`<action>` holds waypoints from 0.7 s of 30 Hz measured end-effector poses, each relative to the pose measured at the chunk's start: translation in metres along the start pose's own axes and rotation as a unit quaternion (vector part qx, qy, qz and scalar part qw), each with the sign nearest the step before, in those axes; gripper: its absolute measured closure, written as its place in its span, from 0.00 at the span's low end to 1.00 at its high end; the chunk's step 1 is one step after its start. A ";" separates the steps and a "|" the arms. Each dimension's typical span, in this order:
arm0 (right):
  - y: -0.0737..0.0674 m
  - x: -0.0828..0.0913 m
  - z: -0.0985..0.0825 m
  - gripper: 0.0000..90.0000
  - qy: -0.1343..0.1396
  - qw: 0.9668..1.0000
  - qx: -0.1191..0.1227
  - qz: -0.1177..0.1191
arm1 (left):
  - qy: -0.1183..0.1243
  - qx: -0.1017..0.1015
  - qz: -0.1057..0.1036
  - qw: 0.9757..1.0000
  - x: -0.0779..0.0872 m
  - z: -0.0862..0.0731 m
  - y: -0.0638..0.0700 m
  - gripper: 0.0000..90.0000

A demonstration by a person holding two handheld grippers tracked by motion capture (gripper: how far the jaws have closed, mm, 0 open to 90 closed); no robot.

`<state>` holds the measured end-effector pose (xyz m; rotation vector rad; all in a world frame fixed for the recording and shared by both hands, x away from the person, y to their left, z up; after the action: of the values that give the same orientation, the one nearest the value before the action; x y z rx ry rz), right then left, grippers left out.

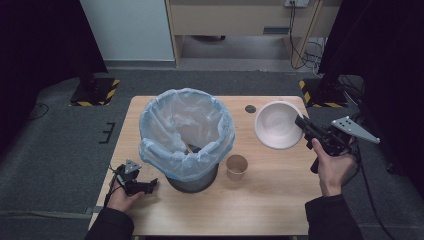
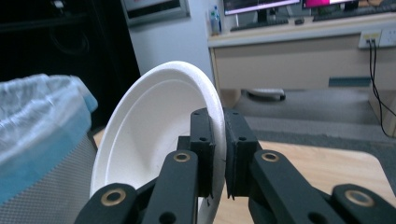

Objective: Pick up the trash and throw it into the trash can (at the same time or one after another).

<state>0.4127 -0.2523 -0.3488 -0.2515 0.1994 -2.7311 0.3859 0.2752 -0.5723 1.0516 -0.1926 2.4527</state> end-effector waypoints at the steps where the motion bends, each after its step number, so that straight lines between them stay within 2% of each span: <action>1: -0.001 0.001 0.003 0.93 0.008 1.000 0.000 0.002 | 0.000 0.000 0.000 1.000 0.000 0.000 0.000 0.00; 12: -0.010 0.006 0.023 0.93 0.054 0.998 -0.003 0.023 | 0.000 0.000 0.000 1.000 0.000 0.000 0.000 0.00; 21: -0.024 0.016 0.049 0.93 0.099 0.994 -0.006 0.046 | 0.000 0.000 0.000 1.000 0.000 0.000 0.000 0.00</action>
<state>0.3991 -0.2417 -0.2950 0.0262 0.2740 -2.6621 0.3859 0.2752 -0.5723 1.0515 -0.1927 2.4527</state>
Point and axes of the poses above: each handheld gripper's, and its own axes: x roughly backward along the jaws, z roughly out of its top, y roughly to its right, the point moved 5 cm from there along -x, roughly forward along the jaws, and after that the axes turned 4 degrees about -z, right-handed, at the moved point
